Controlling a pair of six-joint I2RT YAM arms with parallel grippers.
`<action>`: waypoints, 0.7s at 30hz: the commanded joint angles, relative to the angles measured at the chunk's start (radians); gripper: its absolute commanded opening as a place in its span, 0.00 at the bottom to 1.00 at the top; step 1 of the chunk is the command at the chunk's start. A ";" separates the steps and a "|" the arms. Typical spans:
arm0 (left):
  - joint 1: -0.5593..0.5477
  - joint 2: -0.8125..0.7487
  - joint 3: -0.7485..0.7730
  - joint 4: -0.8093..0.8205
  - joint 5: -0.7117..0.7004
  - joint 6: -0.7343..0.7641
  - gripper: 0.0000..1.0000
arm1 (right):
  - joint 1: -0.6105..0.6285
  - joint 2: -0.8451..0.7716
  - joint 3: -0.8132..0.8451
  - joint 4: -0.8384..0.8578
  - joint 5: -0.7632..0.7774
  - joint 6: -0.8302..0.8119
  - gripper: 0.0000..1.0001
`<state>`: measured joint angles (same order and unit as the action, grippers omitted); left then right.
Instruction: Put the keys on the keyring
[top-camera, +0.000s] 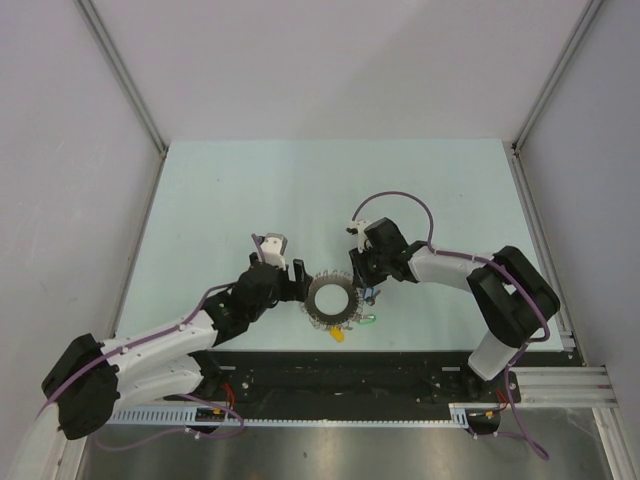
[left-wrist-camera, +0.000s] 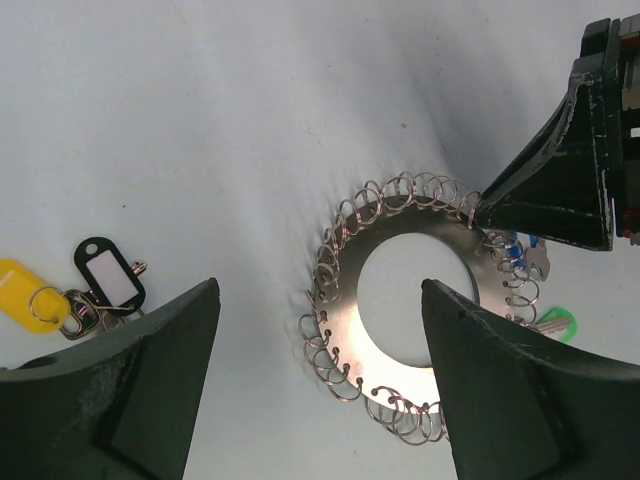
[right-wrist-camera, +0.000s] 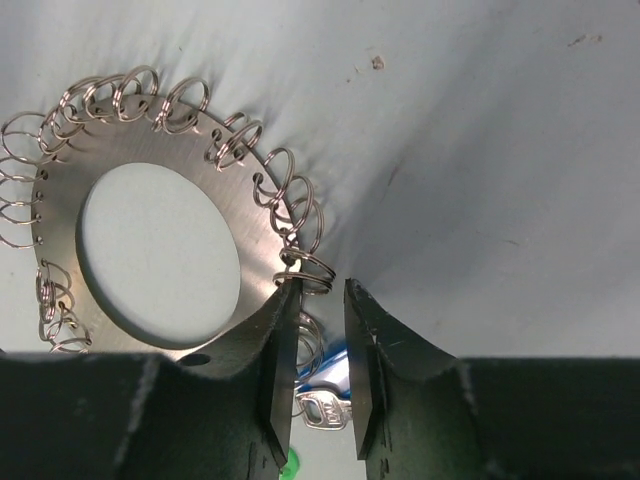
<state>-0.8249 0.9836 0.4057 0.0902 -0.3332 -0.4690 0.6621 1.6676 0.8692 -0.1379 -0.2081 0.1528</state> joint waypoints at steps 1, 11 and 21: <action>0.006 0.007 -0.001 0.037 0.006 0.012 0.86 | -0.004 0.034 -0.022 0.080 -0.036 -0.010 0.29; 0.006 0.012 -0.001 0.045 0.019 0.015 0.86 | -0.002 0.037 -0.038 0.103 -0.036 -0.013 0.10; 0.006 -0.026 -0.024 0.108 0.083 0.043 0.86 | 0.059 -0.137 -0.038 0.029 0.113 -0.079 0.00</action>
<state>-0.8242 0.9909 0.3996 0.1226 -0.2916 -0.4549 0.6827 1.6287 0.8284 -0.0807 -0.1795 0.1230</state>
